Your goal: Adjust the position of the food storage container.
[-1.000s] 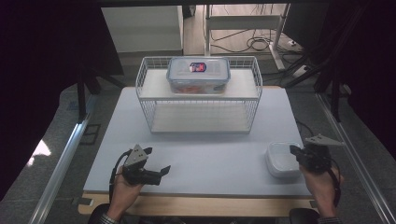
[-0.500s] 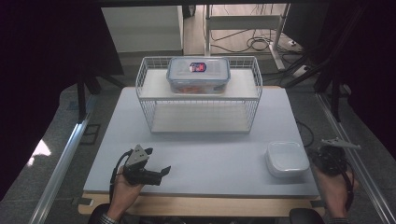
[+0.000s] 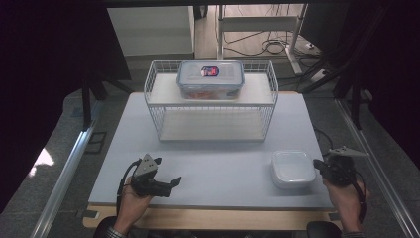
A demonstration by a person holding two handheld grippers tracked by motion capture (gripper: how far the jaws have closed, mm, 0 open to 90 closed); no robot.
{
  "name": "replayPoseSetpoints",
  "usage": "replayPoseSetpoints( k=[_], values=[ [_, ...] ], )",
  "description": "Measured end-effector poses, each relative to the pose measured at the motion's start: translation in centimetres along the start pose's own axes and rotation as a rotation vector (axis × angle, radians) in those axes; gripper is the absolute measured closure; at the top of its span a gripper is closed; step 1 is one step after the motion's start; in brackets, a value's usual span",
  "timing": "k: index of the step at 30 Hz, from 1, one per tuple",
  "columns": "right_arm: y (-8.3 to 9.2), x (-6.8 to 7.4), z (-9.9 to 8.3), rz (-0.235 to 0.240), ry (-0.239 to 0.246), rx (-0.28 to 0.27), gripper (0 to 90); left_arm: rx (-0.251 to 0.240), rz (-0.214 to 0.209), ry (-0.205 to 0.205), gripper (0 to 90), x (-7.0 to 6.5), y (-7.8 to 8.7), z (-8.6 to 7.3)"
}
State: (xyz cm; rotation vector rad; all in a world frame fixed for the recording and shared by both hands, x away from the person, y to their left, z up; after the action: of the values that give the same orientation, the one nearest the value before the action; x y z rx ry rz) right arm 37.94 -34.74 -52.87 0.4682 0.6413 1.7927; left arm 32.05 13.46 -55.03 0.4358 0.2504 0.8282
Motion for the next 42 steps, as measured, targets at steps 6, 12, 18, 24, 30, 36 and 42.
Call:
replayPoseSetpoints(
  k=[6,12,18,24,30,36,42],
  values=[
    [-0.2,2.0,0.0,0.064,0.025,0.010,89.9,0.003,0.000,0.000,3.0,0.0,0.0,0.0],
    [-0.4,3.7,0.0,0.099,0.059,0.025,90.0,0.007,-0.002,0.000,3.0,-0.1,-0.1,-0.1],
    [-0.8,6.2,0.0,0.163,0.070,0.036,90.0,0.012,-0.006,0.003,3.0,-0.1,-0.2,-0.2],
    [-1.3,7.9,0.2,0.208,0.078,0.033,90.0,0.019,-0.007,0.002,3.0,-0.2,-0.3,-0.2],
    [-2.0,9.8,0.5,0.264,0.077,0.037,90.0,0.028,-0.009,0.000,3.0,-0.3,-0.5,-0.3],
    [-2.8,11.9,1.0,0.310,0.097,0.047,90.0,0.032,-0.012,0.007,3.2,-0.3,-0.6,-0.4],
    [-3.6,14.1,1.3,0.360,0.125,0.058,90.0,0.035,-0.014,0.015,3.5,-0.2,-0.7,-0.4]
  ],
)
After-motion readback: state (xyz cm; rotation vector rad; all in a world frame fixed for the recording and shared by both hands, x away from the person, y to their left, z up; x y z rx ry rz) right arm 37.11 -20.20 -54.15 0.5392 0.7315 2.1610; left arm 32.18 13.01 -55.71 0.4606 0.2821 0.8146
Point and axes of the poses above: each handheld gripper's, and its own axes: y roughly backward along the jaws, z roughly out of its top, x roughly to its left, the point moved 9 cm from there along -y, roughly forward along the jaws, and after that the axes turned 4 degrees about -x, right-handed, at the moved point
